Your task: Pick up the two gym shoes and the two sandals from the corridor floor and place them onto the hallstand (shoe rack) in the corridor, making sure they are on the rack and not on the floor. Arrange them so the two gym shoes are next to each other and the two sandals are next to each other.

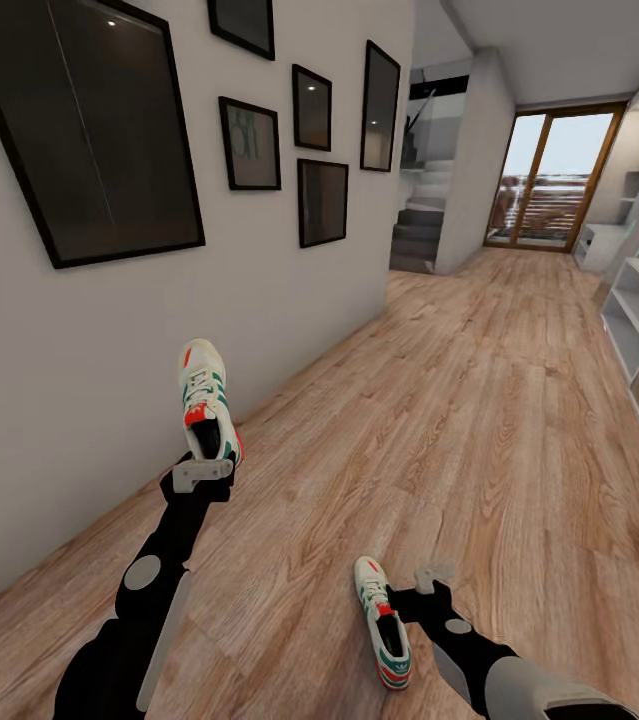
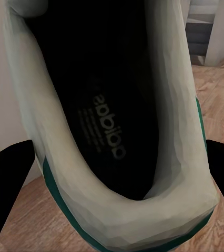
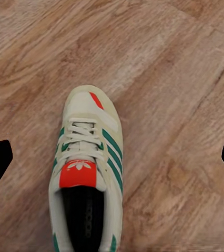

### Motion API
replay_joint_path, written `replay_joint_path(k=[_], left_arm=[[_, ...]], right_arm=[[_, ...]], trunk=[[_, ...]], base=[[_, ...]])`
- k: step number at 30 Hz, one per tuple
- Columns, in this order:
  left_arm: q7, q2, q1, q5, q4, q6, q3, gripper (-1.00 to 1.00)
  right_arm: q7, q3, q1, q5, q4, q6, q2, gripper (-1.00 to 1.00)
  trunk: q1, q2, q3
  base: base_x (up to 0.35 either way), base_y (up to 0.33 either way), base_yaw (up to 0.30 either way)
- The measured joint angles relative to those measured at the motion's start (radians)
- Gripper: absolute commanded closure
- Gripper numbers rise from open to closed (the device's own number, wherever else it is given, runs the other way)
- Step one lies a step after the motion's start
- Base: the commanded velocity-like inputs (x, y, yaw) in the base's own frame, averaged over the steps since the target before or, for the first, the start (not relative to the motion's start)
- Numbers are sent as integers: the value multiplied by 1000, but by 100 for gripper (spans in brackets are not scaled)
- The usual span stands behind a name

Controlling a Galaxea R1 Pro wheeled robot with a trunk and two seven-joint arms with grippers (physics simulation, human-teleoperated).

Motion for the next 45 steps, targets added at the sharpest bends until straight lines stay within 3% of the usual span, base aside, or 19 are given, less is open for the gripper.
replay_joint_path(k=[17, 45], left_arm=[[0, 0, 0, 0, -1, 1, 0, 100], [0, 0, 0, 1, 18, 4, 0, 100]], right_arm=[[3, 1, 22, 0, 2, -7, 1, -100], [5, -2, 21, 0, 2, -7, -1, -100]], trunk=[[0, 0, 0], [13, -7, -143]], base=[[0, 0, 0], [0, 0, 76]])
